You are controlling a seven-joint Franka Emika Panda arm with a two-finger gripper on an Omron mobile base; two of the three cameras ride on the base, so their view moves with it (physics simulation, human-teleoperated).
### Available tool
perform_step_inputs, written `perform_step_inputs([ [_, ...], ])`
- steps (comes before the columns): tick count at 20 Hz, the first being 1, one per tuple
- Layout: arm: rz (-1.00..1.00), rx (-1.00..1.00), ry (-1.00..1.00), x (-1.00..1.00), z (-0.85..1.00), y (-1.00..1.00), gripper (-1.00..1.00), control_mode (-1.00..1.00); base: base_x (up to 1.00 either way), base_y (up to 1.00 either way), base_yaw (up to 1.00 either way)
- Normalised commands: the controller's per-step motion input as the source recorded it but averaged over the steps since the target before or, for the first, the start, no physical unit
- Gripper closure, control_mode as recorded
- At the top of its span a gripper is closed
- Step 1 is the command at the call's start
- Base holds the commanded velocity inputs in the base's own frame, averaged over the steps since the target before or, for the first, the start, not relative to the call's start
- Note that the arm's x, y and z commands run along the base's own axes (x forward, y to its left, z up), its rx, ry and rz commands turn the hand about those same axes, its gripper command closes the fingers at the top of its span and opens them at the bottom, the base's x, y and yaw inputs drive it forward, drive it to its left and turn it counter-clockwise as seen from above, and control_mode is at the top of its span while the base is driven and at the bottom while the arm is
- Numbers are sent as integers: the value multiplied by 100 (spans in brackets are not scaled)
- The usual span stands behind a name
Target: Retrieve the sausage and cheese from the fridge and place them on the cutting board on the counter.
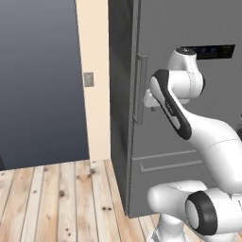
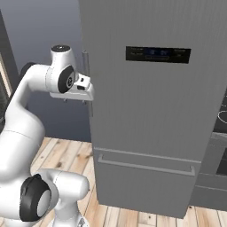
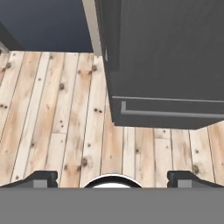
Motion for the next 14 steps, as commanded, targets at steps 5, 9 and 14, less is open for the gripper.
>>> perform_step_inputs([
  [5, 0, 0, -3, 1, -5, 13, -100, -100, 0, 4, 0],
  [9, 0, 2, -8, -6, 0, -1, -100, -100, 0, 0, 0],
  [14, 0, 2, -55, 0, 0, 0, -100, -100, 0, 0, 0],
])
